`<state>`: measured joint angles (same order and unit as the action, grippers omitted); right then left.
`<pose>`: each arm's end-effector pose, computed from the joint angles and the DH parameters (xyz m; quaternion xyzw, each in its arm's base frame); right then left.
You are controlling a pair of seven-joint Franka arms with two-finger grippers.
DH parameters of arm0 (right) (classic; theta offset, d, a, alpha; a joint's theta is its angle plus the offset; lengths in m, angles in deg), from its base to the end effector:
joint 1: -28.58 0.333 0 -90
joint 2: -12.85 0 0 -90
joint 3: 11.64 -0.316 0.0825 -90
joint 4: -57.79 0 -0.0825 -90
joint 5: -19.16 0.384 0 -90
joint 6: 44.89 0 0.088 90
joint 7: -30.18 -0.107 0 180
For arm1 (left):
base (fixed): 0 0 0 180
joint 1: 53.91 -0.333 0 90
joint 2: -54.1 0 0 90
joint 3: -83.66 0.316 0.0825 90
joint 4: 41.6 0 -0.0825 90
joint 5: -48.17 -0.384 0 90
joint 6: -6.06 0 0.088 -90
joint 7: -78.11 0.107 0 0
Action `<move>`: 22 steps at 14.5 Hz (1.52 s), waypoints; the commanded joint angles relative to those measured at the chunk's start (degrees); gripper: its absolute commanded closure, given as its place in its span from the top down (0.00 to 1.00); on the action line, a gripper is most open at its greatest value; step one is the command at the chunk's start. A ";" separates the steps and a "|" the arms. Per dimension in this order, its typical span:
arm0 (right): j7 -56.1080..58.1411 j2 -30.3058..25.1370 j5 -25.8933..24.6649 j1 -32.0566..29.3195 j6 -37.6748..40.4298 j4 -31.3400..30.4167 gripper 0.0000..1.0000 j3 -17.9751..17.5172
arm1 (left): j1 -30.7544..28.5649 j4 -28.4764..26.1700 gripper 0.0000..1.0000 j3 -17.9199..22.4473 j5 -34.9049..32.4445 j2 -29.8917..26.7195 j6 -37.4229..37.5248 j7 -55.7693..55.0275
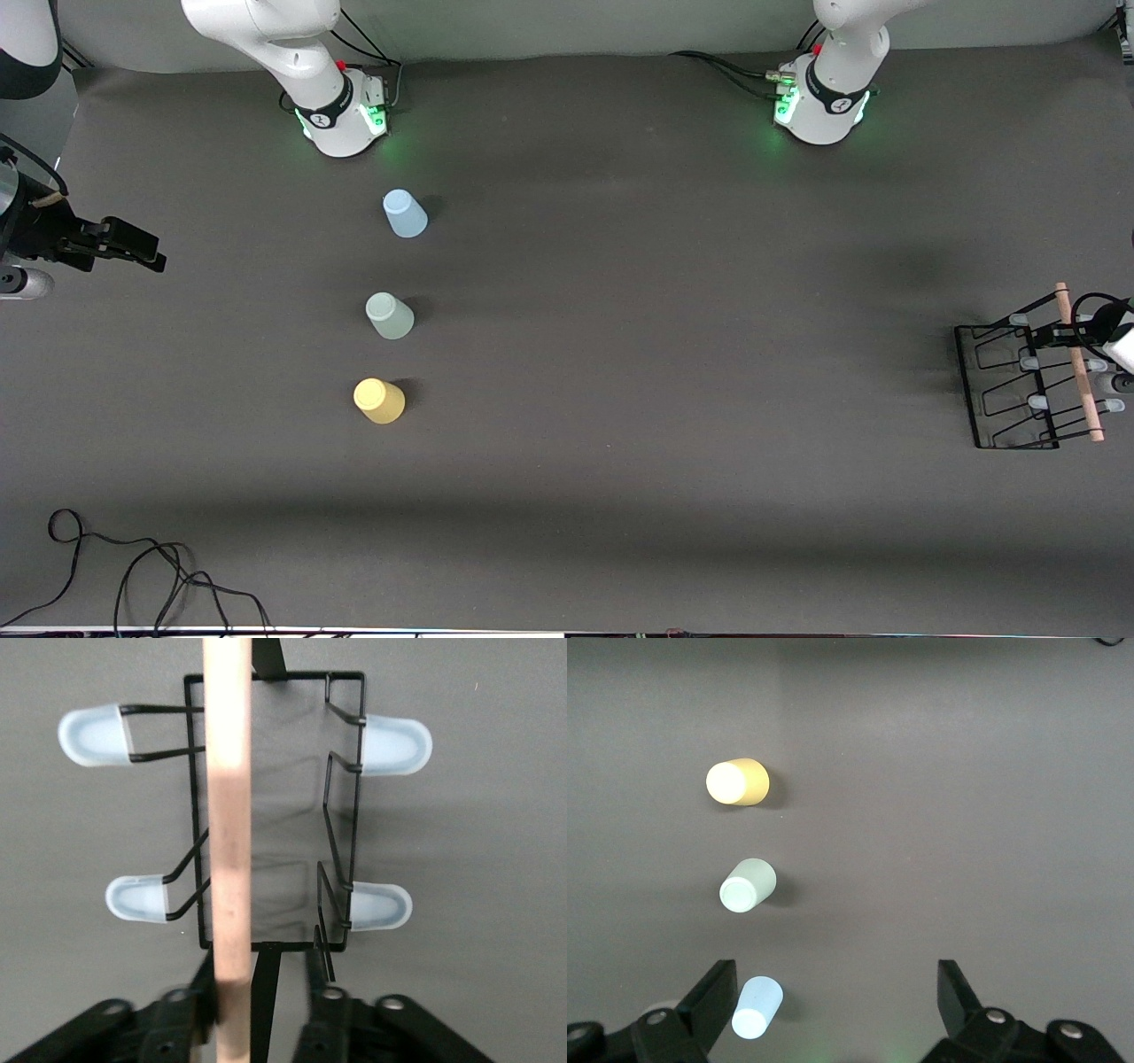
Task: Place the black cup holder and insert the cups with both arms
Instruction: 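Grasp the rack handle with the left gripper and drag it toward the cups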
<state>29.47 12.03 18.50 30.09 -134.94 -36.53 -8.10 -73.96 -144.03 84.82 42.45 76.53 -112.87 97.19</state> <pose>0.5473 -0.0209 0.5969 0.9993 -0.0237 -0.0302 0.0050 0.5911 0.2339 0.3266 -0.9976 0.0084 0.0645 0.0256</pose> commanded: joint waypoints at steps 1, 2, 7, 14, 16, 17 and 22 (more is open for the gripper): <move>0.10 -0.07 -0.65 -0.36 0.48 0.36 1.00 -0.29 | 0.01 4.59 0.00 -0.37 -1.84 -0.81 6.04 3.92; 0.10 -0.07 -0.65 -0.36 0.66 0.36 1.00 -0.29 | -0.17 7.31 0.00 -0.46 -1.49 -0.90 9.91 5.34; 0.18 -0.15 -0.65 -0.36 0.75 0.36 1.00 -0.11 | 5.27 7.87 0.00 -0.99 -1.14 -7.56 18.37 -0.62; 0.62 -0.16 -0.65 -0.36 0.84 0.36 1.00 0.06 | 13.34 4.96 0.00 -1.25 9.67 -17.41 24.53 -8.57; 0.80 -0.16 -0.65 -0.45 0.84 0.28 1.00 0.15 | 20.71 5.05 0.00 -1.78 9.67 -18.21 24.80 -19.72; 0.89 -0.16 -0.65 -0.45 0.84 0.28 1.00 0.15 | 24.40 5.22 0.00 -1.78 9.67 -18.39 24.89 -24.22; 0.89 -0.16 -0.65 -0.45 0.84 0.36 1.00 0.15 | 39.27 6.28 0.00 -1.78 10.37 -16.99 23.13 -43.57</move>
<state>29.47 12.03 18.50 30.03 -134.70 -36.55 -7.69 -39.11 -137.83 81.81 52.09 60.02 -88.85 59.70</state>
